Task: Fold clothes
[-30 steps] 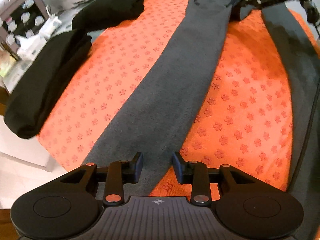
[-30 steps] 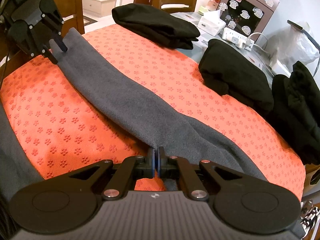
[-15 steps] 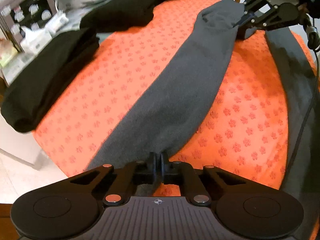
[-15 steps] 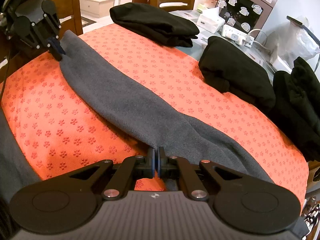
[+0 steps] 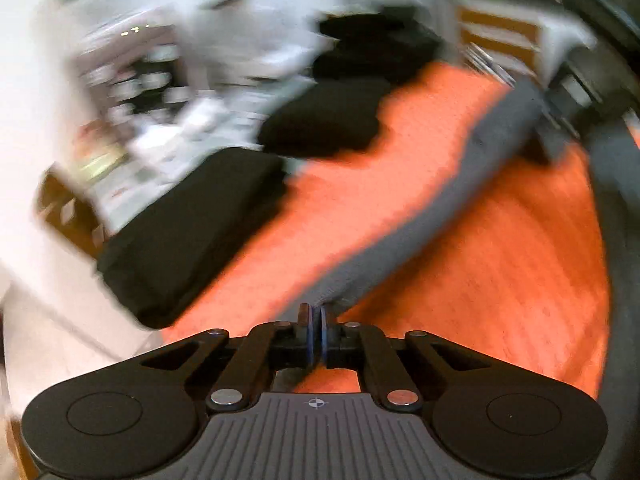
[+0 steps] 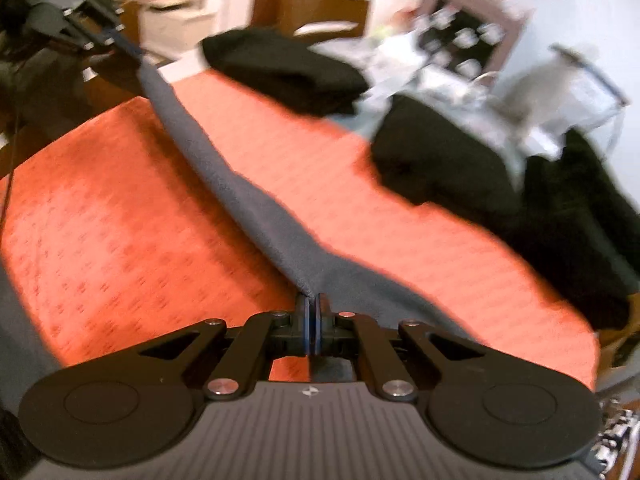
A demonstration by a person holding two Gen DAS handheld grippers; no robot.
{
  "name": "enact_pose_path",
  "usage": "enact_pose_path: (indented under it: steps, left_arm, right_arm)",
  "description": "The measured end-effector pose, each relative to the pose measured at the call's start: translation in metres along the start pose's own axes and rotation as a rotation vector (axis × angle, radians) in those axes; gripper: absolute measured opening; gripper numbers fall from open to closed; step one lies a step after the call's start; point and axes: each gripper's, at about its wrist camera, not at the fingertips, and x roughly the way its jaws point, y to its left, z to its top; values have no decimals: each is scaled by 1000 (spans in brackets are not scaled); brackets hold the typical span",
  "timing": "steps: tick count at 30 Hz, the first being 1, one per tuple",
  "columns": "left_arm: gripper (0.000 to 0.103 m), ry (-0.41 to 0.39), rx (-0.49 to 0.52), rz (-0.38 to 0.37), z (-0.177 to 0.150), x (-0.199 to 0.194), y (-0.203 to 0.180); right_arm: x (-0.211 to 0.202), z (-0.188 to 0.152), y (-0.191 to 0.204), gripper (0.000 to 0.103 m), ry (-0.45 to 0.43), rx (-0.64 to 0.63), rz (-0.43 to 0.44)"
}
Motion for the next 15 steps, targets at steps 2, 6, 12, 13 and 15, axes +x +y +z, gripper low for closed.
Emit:
enact_pose_path:
  steps: [2,6,12,13,15]
  left_arm:
    - [6,60,82,-103,-3,0,-14]
    - [6,49,65,-10,-5,-5,-13]
    - [6,-4,34,79,14,-16,-3]
    - [6,23,64,39,14,-16,-7]
    - [6,68,99,-25,8,-17,-15]
  right_arm:
    - [-2,1,0,3,37,-23,78]
    - [-11,-1,1,3,60,-60,129]
    - [-20,13,-7,3,-21,-43,-13]
    - [-21,14,-8,3,-2,-51,19]
    - [-22,12,-7,3,46,-73,104]
